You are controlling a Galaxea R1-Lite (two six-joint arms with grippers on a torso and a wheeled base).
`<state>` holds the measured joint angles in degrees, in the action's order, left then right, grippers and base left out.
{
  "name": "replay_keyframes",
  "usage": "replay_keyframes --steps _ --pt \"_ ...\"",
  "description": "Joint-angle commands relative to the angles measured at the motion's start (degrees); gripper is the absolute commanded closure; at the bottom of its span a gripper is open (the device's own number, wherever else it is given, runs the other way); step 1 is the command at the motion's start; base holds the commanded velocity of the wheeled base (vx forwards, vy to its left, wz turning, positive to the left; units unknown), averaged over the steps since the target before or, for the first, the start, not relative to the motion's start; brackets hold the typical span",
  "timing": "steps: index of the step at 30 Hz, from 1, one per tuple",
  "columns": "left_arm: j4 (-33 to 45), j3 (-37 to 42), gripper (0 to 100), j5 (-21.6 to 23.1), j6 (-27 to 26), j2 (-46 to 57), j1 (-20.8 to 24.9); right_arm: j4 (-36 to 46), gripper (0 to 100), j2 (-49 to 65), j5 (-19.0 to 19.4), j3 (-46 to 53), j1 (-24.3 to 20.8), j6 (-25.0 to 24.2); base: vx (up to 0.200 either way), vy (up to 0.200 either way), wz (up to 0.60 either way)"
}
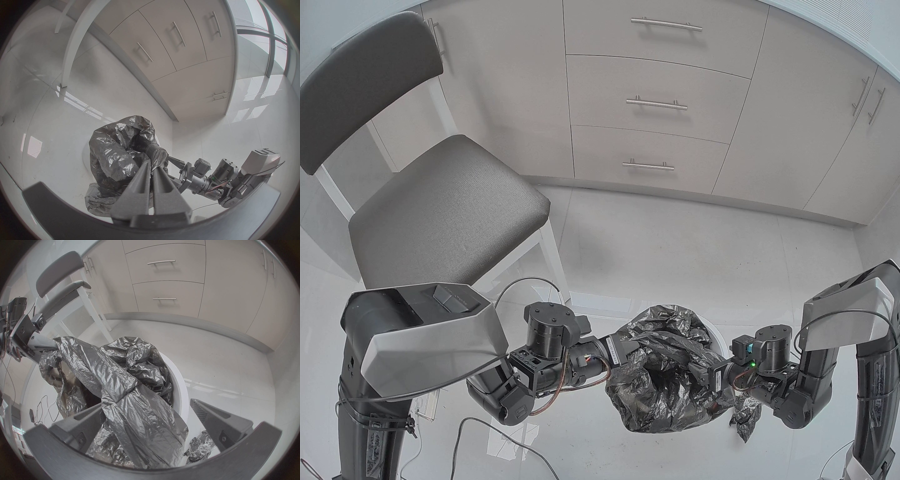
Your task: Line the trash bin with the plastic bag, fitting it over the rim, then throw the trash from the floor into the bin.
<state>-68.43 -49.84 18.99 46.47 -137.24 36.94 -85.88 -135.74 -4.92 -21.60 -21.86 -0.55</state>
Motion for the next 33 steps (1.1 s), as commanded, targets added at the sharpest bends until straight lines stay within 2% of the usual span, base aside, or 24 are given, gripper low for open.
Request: replay_keyframes --steps 1,4,10,15,16,20,23,26,30,33 --pt "-0.2 0.1 100 0.0 0.0 0.3 0.0 -0.1 0 -1.0 -0.1 -0.4 0.1 -0.1 0.0 0.0 0.0" --pt "-0.2 0.2 100 0.0 0.0 0.3 0.0 -0.2 0 -0.9 -0.4 -0.5 0.1 -0.1 0.0 0.0 0.0" --pt "-0.2 -0.2 100 0.0 -1.1 0.3 0.1 -2.9 0 -0.9 -4.4 -1.6 0.7 -0.1 0.0 0.0 0.0" --pt "0.2 -0.4 100 0.0 -6.7 0.2 0.1 -4.1 0 -1.0 -5.6 -1.8 0.7 -0.2 0.0 0.0 0.0" --pt "0.3 -0.4 100 -0.1 -8.4 0.0 0.2 -4.1 0 -1.0 -6.9 -2.4 0.8 -0.2 0.0 0.0 0.0" --pt "0.4 -0.5 100 -0.1 -9.6 0.0 0.3 -4.1 0 -1.1 -8.2 -3.3 0.9 -0.9 0.0 0.0 0.0" --pt "4.4 -2.9 100 -0.3 -11.1 0.6 0.4 -4.1 0 -0.8 -8.5 -4.0 1.2 -2.0 0.0 0.0 0.0" --pt "10.2 -6.6 100 -3.9 -11.2 1.8 0.9 -4.1 0 -0.5 -8.6 -4.1 1.4 -2.5 0.0 0.0 0.0" --pt "18.3 -12.0 100 -12.6 -11.3 2.3 1.9 -4.1 0 -0.9 -8.6 -4.7 1.4 -3.0 0.0 0.0 0.0" --pt "21.2 -13.6 100 -14.6 -11.4 2.5 1.9 -4.1 0 -1.0 -8.6 -5.1 1.4 -4.3 0.0 0.0 0.0"
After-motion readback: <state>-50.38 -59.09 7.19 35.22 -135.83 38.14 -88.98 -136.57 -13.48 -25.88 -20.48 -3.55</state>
